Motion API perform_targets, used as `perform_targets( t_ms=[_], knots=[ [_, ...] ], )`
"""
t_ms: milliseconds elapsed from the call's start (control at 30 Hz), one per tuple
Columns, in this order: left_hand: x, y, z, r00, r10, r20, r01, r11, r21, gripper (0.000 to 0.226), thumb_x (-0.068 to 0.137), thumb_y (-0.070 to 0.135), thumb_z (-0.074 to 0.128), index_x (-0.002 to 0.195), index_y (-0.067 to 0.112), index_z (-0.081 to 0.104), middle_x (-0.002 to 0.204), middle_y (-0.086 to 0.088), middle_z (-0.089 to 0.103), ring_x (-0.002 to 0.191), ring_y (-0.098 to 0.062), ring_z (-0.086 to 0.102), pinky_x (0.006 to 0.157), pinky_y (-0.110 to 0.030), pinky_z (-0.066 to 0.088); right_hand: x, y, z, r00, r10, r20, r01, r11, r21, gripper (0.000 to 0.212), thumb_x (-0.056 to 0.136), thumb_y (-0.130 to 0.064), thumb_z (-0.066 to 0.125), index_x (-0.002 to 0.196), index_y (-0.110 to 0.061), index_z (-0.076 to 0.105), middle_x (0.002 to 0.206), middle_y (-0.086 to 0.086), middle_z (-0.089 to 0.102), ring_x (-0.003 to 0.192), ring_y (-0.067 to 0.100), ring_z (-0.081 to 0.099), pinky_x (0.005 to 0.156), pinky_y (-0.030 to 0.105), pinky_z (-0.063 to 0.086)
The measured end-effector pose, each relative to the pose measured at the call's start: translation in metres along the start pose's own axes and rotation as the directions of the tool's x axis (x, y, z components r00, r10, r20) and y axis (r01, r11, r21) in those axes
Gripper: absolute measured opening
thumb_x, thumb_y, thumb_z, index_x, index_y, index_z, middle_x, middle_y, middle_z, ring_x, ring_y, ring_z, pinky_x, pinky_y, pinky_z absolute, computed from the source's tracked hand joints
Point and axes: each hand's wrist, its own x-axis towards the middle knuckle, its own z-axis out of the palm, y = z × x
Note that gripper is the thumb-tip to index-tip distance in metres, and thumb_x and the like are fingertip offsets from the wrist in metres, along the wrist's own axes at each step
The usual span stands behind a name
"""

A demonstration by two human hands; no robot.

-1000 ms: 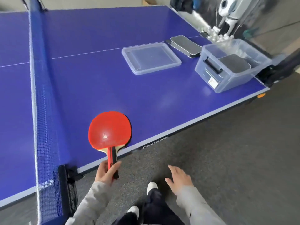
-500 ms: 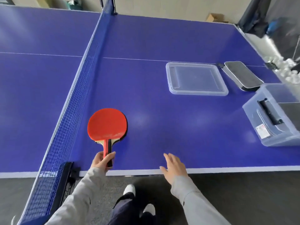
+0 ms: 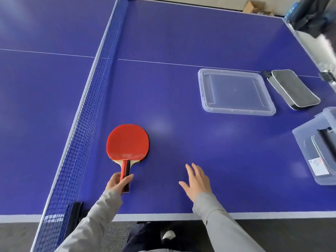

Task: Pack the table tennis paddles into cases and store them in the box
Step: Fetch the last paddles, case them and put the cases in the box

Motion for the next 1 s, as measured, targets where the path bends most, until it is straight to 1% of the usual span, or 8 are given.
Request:
perform_targets(
  t_ms=[200, 267, 333, 433, 533, 733, 900, 1000],
  knots=[
    [0.011, 0.002, 0.000, 0.991, 0.104, -0.084, -0.086, 0.977, 0.196, 0.015, 0.078, 0.014, 0.074, 0.084, 0.004, 0.064, 0.063, -0.006, 0.041, 0.061, -0.020, 0.040, 0.046, -0.008, 0.041, 0.017, -0.010, 0.005, 1.000, 0.019, -0.005, -0.019, 1.000, -0.015, 0.072, 0.094, -0.050, 0.044, 0.151, -0.019, 0.011, 0.159, 0.003, 0.004, 0.146, 0.022, 0.007, 0.111, 0.034, 0.028],
    [0.011, 0.001, -0.005, 0.989, 0.114, -0.092, -0.089, 0.967, 0.238, 0.014, 0.076, 0.017, 0.077, 0.080, 0.011, 0.065, 0.064, -0.007, 0.048, 0.060, -0.020, 0.047, 0.049, -0.011, 0.046, 0.018, -0.012, 0.010, 0.999, 0.032, 0.011, -0.032, 0.999, -0.020, 0.073, 0.094, -0.050, 0.045, 0.151, -0.019, 0.011, 0.159, 0.003, 0.003, 0.146, 0.022, 0.007, 0.111, 0.034, 0.029],
    [0.013, -0.002, -0.012, 0.987, 0.096, -0.127, -0.061, 0.964, 0.258, 0.019, 0.073, 0.023, 0.080, 0.080, 0.018, 0.064, 0.073, -0.010, 0.059, 0.065, -0.020, 0.057, 0.060, -0.019, 0.051, 0.018, -0.014, 0.014, 0.999, 0.033, 0.013, -0.032, 0.999, -0.035, 0.073, 0.094, -0.049, 0.046, 0.150, -0.020, 0.012, 0.160, 0.004, 0.003, 0.147, 0.023, 0.006, 0.112, 0.035, 0.029],
    [0.017, -0.006, -0.017, 0.987, 0.078, -0.144, -0.029, 0.949, 0.315, 0.025, 0.070, 0.031, 0.082, 0.083, 0.025, 0.061, 0.087, -0.006, 0.066, 0.076, -0.017, 0.065, 0.066, -0.019, 0.048, 0.019, -0.015, 0.017, 0.999, 0.036, 0.000, -0.036, 0.998, -0.042, 0.072, 0.094, -0.049, 0.046, 0.151, -0.021, 0.011, 0.160, 0.003, 0.002, 0.147, 0.022, 0.005, 0.112, 0.035, 0.028],
    [0.015, -0.006, -0.014, 0.980, 0.106, -0.170, -0.041, 0.936, 0.350, 0.026, 0.070, 0.033, 0.082, 0.080, 0.031, 0.057, 0.089, 0.000, 0.061, 0.075, -0.008, 0.062, 0.060, -0.012, 0.042, 0.017, -0.015, 0.021, 0.999, 0.038, -0.006, -0.038, 0.998, -0.052, 0.074, 0.094, -0.049, 0.046, 0.151, -0.021, 0.009, 0.160, 0.003, -0.001, 0.147, 0.022, 0.003, 0.113, 0.033, 0.027],
    [0.007, -0.010, -0.008, 0.963, 0.155, -0.219, -0.059, 0.920, 0.388, 0.023, 0.073, 0.033, 0.078, 0.082, 0.031, 0.057, 0.092, 0.004, 0.053, 0.070, -0.001, 0.058, 0.055, -0.010, 0.042, 0.016, -0.017, 0.026, 0.999, 0.038, -0.004, -0.038, 0.997, -0.059, 0.075, 0.095, -0.048, 0.044, 0.152, -0.020, 0.004, 0.160, 0.004, -0.005, 0.148, 0.022, -0.001, 0.115, 0.034, 0.024],
    [0.006, -0.010, -0.009, 0.965, 0.179, -0.189, -0.082, 0.898, 0.433, 0.019, 0.076, 0.036, 0.075, 0.084, 0.031, 0.058, 0.094, 0.007, 0.049, 0.079, 0.001, 0.056, 0.062, -0.012, 0.038, 0.020, -0.017, 0.024, 1.000, 0.024, 0.000, -0.024, 0.996, -0.086, 0.076, 0.095, -0.049, 0.042, 0.152, -0.019, 0.002, 0.160, 0.006, -0.007, 0.148, 0.023, -0.001, 0.115, 0.034, 0.022],
    [0.006, -0.009, -0.011, 0.975, 0.153, -0.164, -0.059, 0.879, 0.474, 0.023, 0.077, 0.039, 0.073, 0.091, 0.029, 0.058, 0.097, 0.007, 0.048, 0.084, -0.003, 0.056, 0.068, -0.022, 0.041, 0.019, -0.017, 0.025, 1.000, 0.016, 0.012, -0.015, 0.997, -0.079, 0.076, 0.096, -0.047, 0.043, 0.152, -0.018, 0.001, 0.160, 0.007, -0.008, 0.148, 0.024, -0.003, 0.116, 0.035, 0.020]
  ],
)
